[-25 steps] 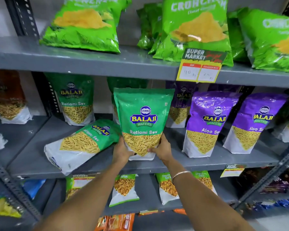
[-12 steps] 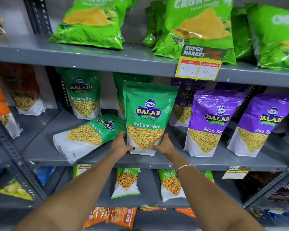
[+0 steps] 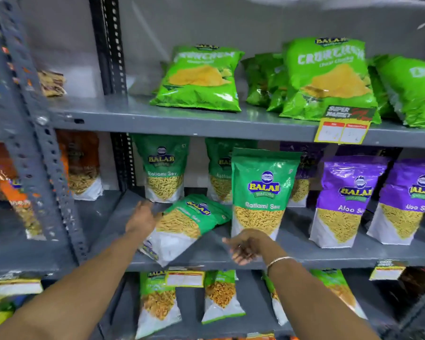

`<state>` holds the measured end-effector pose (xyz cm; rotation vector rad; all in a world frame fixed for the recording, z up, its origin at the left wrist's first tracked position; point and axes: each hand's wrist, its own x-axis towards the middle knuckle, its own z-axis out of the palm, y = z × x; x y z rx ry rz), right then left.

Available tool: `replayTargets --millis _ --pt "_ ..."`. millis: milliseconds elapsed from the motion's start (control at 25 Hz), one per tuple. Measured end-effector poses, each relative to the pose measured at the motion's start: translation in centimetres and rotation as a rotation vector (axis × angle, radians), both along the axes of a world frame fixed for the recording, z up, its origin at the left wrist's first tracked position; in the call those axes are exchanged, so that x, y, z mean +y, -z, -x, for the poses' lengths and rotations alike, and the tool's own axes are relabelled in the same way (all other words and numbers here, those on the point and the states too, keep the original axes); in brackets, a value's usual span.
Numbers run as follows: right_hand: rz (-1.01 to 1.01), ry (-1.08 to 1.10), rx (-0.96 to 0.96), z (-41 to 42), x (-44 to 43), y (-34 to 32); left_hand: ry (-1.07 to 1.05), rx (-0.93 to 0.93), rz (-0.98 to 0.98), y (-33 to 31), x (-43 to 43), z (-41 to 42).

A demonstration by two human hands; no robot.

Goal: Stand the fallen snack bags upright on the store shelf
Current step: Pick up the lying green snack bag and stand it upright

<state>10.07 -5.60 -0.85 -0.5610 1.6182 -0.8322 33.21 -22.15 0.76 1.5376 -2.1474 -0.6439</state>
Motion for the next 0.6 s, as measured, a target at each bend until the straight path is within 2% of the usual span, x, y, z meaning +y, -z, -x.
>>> replayTargets --millis 200,280,400,600 --pt "0.099 0.198 -0.043 -10.9 -5.9 1.3 0.134 0.183 -0.726 1.5 -5.1 -5.0" --pt "0.120 0.285 -0.144 -13.1 -7.0 1.3 0.240 0.190 -0.904 1.5 -5.4 -5.3" --pt "0.170 0.376 -0.168 -13.8 -7.3 1.9 0.303 0.144 -0.913 1.0 -5.6 -5.5" --pt "0.223 0.311 -0.155 -14.1 -5.1 0.3 0.407 0.133 -0.903 0.8 -4.4 -6.3"
